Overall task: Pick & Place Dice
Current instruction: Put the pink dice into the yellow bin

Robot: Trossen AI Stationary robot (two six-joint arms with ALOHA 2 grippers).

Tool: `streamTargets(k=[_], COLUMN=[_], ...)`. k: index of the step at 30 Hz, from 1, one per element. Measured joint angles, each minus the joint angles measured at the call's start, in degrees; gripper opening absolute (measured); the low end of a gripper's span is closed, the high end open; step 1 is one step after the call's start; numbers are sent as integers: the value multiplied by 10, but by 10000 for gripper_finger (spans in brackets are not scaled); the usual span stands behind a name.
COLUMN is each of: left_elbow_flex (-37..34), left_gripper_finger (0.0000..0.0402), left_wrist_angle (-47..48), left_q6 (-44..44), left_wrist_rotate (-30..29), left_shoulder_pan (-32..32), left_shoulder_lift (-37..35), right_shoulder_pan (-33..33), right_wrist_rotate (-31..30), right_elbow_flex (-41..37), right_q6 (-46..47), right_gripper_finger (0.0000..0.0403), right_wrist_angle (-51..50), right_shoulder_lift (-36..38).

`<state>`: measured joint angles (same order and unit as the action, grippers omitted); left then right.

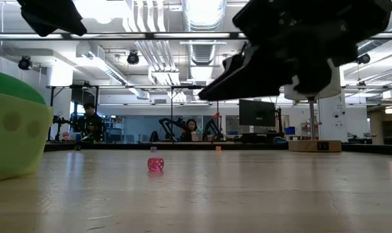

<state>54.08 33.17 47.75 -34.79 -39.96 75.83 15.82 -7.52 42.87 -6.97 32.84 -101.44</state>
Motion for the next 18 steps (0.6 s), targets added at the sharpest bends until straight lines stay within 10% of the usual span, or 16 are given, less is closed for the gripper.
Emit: streamTargets(k=[18], left_elbow_flex=[0], left_gripper_finger=[120], left_wrist_angle=[-8], left_q6=[0], left_wrist_rotate=[0], left_shoulder_pan=[3], left_shoulder_lift=[0], right_shoulder_pan=[24], right_wrist_rotate=[-30], right_elbow_flex=[87], right_q6=[139], right_gripper_finger=[171], right_wrist_angle=[28], right_shoulder_lift=[-141])
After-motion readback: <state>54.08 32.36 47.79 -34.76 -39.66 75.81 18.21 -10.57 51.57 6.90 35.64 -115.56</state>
